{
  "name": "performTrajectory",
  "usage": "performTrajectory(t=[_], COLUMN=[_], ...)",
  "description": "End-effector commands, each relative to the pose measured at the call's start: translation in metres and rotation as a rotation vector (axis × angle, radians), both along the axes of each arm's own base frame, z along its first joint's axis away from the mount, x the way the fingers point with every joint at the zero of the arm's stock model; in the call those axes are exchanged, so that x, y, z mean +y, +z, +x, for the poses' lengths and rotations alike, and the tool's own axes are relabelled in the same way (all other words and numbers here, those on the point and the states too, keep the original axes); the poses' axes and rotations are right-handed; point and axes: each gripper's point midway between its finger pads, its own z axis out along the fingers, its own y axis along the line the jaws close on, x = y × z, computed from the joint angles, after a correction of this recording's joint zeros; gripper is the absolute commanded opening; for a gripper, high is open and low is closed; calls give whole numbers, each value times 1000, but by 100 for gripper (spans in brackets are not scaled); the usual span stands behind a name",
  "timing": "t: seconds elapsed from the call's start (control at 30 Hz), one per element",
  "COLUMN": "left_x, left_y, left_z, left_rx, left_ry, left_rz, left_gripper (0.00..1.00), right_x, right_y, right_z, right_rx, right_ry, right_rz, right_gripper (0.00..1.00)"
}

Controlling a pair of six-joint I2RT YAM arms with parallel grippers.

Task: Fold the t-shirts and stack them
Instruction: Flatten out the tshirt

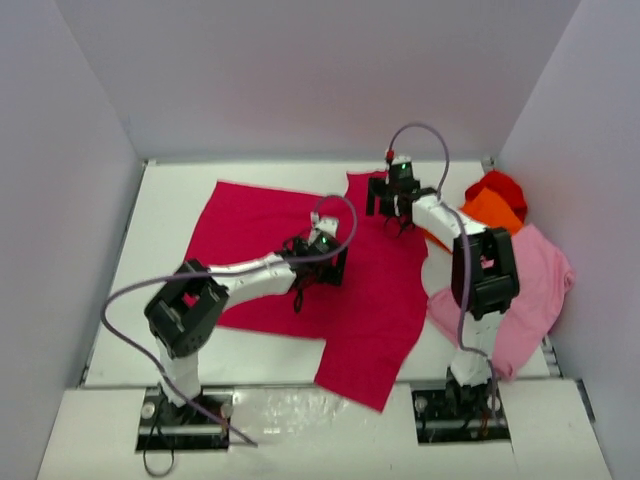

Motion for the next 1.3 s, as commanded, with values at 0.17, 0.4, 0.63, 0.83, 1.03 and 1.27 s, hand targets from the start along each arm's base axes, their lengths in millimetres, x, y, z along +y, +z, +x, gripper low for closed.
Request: performTrajectory(t=[0.17,0.4,0.63,0.83,1.03,1.27], left_x=[103,155,172,203,191,159], left_y=[167,143,105,75,73,74], left_z=[-28,-55,-76,-89,-77,-41], left_rx=[-258,-152,-7,125,127,107], left_ry=[219,322,367,428,417,343], left_rz=[-1,51,19,53,-1,-34], left_gripper=[87,89,88,88,88,77], right_x=[28,52,76,104,81,51], right_y=[68,21,3,-3,2,49], right_z=[-172,-283,-315,-362,-377,-267], right_rx=[47,187,239,287,200,-30], right_ry=[46,140,182,301,186,-64], right_rz=[160,96,90,122,53,-108], right_gripper=[76,75,75,75,71,18])
